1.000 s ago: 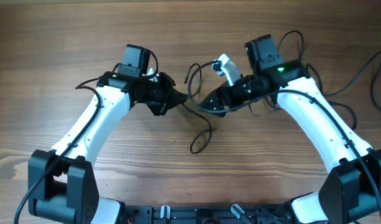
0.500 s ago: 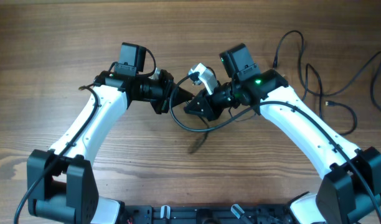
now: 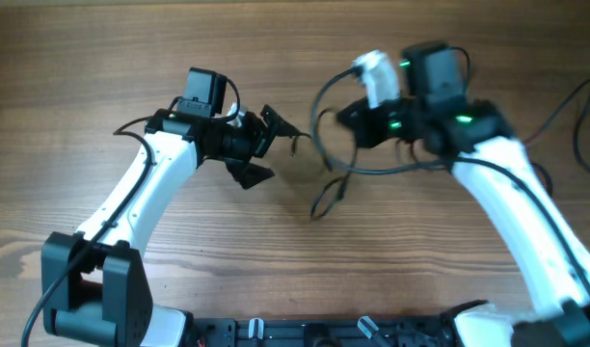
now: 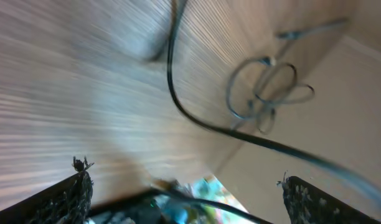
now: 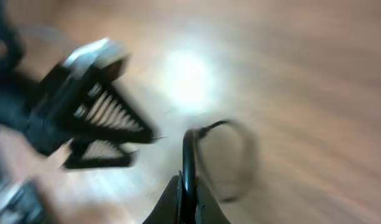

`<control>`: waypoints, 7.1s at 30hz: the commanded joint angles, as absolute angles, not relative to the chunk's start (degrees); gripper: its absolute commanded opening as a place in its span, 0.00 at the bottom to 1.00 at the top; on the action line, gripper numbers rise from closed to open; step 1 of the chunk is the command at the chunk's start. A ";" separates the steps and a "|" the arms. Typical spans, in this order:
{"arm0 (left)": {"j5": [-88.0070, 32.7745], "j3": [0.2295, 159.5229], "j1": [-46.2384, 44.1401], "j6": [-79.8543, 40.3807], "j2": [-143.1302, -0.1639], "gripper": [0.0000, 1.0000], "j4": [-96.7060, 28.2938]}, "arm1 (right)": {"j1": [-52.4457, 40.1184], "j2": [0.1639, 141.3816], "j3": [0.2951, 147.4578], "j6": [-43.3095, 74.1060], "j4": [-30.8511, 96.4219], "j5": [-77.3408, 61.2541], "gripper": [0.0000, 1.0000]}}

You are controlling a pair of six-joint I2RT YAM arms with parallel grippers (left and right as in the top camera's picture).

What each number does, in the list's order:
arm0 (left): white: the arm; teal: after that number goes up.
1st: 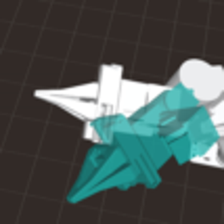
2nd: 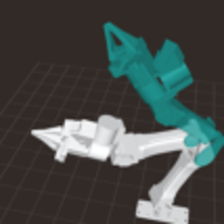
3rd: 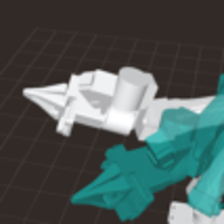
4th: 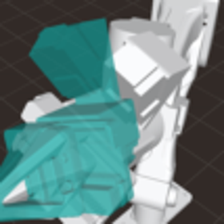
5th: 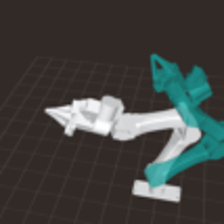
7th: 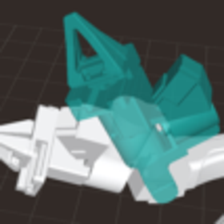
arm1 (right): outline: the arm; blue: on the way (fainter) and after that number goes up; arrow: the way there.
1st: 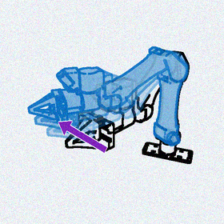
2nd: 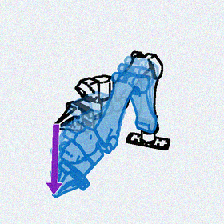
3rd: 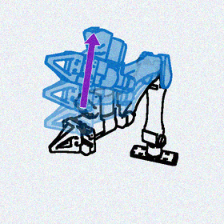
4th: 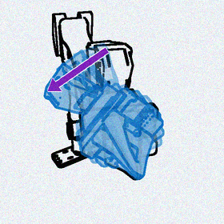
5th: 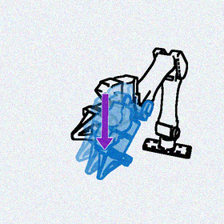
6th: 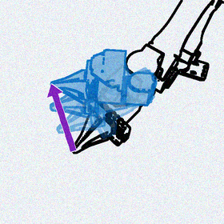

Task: Untangle cables

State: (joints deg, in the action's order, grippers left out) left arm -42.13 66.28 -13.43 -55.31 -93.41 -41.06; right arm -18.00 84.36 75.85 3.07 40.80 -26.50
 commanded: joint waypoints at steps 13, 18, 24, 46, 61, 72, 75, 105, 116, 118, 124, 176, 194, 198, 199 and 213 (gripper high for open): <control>-32.40 66.32 -13.76 -52.86 -92.79 1.00 -41.71 | -16.45 85.89 75.24 12.29 48.23 19.31 0.04; -27.92 66.32 -13.76 -52.84 -92.79 1.00 -44.34 | -15.70 87.11 75.24 15.57 47.44 24.60 0.04; -20.73 66.32 -13.76 -52.64 -92.79 1.00 -48.53 | -12.71 87.79 75.24 16.14 47.20 24.08 0.90; -15.11 66.32 -13.76 -52.71 -92.79 1.00 -50.22 | -11.33 89.43 75.24 16.08 47.18 14.87 1.00; -15.11 66.32 -13.76 -52.69 -92.79 1.00 -50.22 | -11.33 89.43 75.24 16.08 47.18 14.87 1.00; -15.11 66.32 -13.76 -52.71 -92.79 1.00 -50.22 | -11.33 89.43 75.24 16.10 47.18 14.87 1.00; -15.11 66.32 -13.76 -52.71 -92.79 1.00 -50.22 | -11.33 89.43 75.24 16.12 47.18 14.87 1.00; -15.11 66.32 -13.76 -52.71 -92.79 1.00 -50.22 | -11.55 50.22 69.71 8.32 39.11 23.27 1.00; -15.11 66.32 -13.76 -52.71 -92.79 1.00 -50.22 | -10.33 18.15 38.24 7.42 12.47 11.16 1.00; -15.11 66.32 -13.76 -52.71 -92.79 1.00 -50.22 | -9.21 13.04 32.77 7.16 8.34 8.03 1.00; -15.11 66.32 -13.76 -52.71 -92.79 1.00 -50.22 | -8.10 2.83 19.92 0.80 -6.68 1.74 1.00; -15.11 66.32 -13.76 -52.69 -92.79 1.00 -50.22 | -8.12 0.21 0.27 0.58 -0.36 -0.08 1.00; -15.11 66.32 -13.76 -52.71 -92.79 1.00 -50.22 | -8.12 0.21 0.30 0.56 -0.34 -0.08 1.00; -15.11 66.32 -13.76 -52.71 -92.79 1.00 -50.22 | -8.12 0.21 0.30 0.56 -0.36 -0.08 1.00; -15.11 66.32 -13.76 -52.71 -92.79 1.00 -50.22 | -8.12 0.21 0.30 0.56 -0.36 -0.08 1.00; -13.58 66.32 -13.76 -52.69 -92.73 1.00 -50.24 | -8.12 0.21 0.30 0.58 -0.36 -0.08 1.00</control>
State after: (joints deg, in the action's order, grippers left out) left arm -15.81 66.28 -13.54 -53.41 -93.41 -50.15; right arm -8.51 0.89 0.36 1.15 -0.03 1.06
